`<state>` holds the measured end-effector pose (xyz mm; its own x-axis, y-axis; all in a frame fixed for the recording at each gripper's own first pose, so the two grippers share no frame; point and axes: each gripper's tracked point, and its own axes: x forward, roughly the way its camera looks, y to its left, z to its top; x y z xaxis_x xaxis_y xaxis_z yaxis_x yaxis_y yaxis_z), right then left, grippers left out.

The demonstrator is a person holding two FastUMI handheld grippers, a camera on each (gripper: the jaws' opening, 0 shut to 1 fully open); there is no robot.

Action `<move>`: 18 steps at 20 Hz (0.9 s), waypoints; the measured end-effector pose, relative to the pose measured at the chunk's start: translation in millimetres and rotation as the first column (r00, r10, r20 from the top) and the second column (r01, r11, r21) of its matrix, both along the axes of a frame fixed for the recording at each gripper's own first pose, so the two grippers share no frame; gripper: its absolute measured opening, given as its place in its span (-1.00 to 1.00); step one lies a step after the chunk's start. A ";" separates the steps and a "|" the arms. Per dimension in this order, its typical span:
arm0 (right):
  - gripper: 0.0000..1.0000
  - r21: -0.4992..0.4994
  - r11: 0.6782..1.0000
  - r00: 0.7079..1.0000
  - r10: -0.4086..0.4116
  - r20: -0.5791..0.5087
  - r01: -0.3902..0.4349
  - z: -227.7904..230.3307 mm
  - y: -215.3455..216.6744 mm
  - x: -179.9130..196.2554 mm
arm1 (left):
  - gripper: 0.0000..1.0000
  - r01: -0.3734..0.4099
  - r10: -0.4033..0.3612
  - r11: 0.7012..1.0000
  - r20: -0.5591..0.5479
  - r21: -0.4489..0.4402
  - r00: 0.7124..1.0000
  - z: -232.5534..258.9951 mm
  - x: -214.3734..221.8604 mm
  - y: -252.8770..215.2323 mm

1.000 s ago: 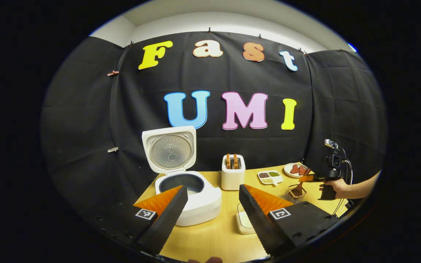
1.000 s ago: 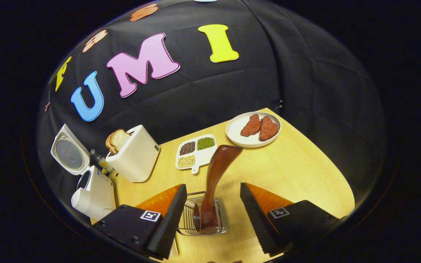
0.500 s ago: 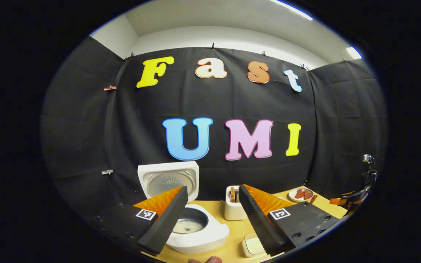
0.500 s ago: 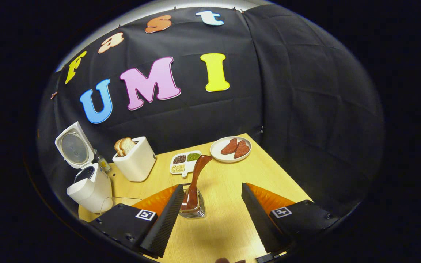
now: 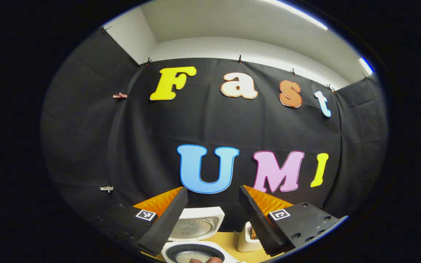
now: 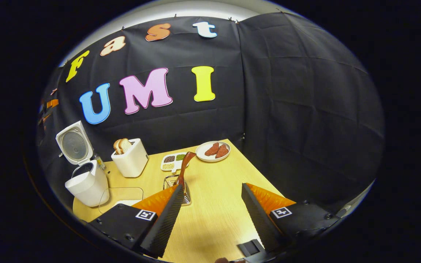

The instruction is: Close the left gripper, press the button to open the rice cooker; take a wooden spoon from the chopstick holder with the right hand, scoop a spoonful of rice and pour it into the rice cooker, then put the wooden spoon back into the chopstick holder.

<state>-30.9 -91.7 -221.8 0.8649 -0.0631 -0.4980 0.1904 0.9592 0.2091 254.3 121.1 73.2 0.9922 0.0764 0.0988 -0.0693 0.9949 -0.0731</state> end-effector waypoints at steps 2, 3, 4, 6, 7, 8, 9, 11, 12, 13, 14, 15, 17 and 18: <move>0.97 -0.008 1.000 1.000 -0.030 -0.004 0.030 5.1 -7.4 -15.3 | 0.90 -0.015 0.016 1.000 -0.026 0.013 1.000 -10.1 33.3 11.4; 0.97 -0.016 0.999 0.999 -0.042 -0.009 0.042 5.2 -11.1 -23.4 | 0.90 -0.022 0.023 0.999 -0.033 0.025 0.999 -15.2 47.6 15.8; 0.97 -0.024 0.998 0.999 -0.052 -0.012 0.052 6.8 -13.7 -31.2 | 0.90 -0.024 0.026 0.999 -0.043 0.033 0.999 -21.2 62.1 18.3; 0.97 -0.042 0.997 0.997 -0.068 -0.021 0.067 8.1 -19.3 -45.9 | 0.89 -0.016 0.020 0.999 -0.064 0.049 0.998 -34.1 86.3 19.2; 0.97 -0.049 0.996 0.997 -0.077 -0.027 0.076 8.2 -22.2 -53.1 | 0.89 -0.020 0.025 0.998 -0.080 0.060 0.996 -41.5 96.7 20.6; 0.97 -0.051 0.995 0.996 -0.086 -0.035 0.084 7.4 -24.1 -60.0 | 0.89 -0.022 0.028 0.997 -0.098 0.068 0.995 -50.4 107.2 20.2; 0.97 -0.049 0.994 0.995 -0.095 -0.039 0.093 7.9 -26.1 -65.2 | 0.89 -0.029 0.038 0.997 -0.118 0.078 0.992 -59.2 116.2 20.4; 0.97 -0.045 0.993 0.993 -0.110 -0.035 0.109 11.7 -27.6 -73.7 | 0.89 -0.041 0.059 0.993 -0.159 0.113 0.986 -76.2 129.5 23.7; 0.97 -0.045 0.993 0.993 -0.114 -0.033 0.112 12.6 -27.9 -76.2 | 0.89 -0.049 0.070 0.991 -0.176 0.123 0.982 -83.2 134.3 26.4; 0.97 -0.046 0.992 0.993 -0.116 -0.031 0.115 13.8 -30.2 -82.4 | 0.89 -0.056 0.079 0.991 -0.192 0.122 0.978 -89.3 137.1 28.6; 0.97 -0.047 0.992 0.993 -0.117 -0.030 0.116 14.6 -30.8 -82.6 | 0.89 -0.069 0.092 0.991 -0.212 0.111 0.973 -98.1 138.1 31.3; 0.97 -0.049 0.992 0.992 -0.119 -0.032 0.117 13.7 -30.9 -82.6 | 0.89 -0.082 0.103 0.992 -0.239 0.097 0.965 -107.8 138.3 35.3; 0.97 -0.048 0.992 0.992 -0.120 -0.032 0.118 14.8 -31.1 -82.5 | 0.89 -0.117 0.135 0.990 -0.316 0.077 0.939 -133.7 134.5 43.8; 0.97 -0.046 0.992 0.993 -0.118 -0.032 0.116 14.6 -29.3 -81.8 | 0.89 -0.123 0.138 0.990 -0.315 0.067 0.939 -134.7 132.6 46.6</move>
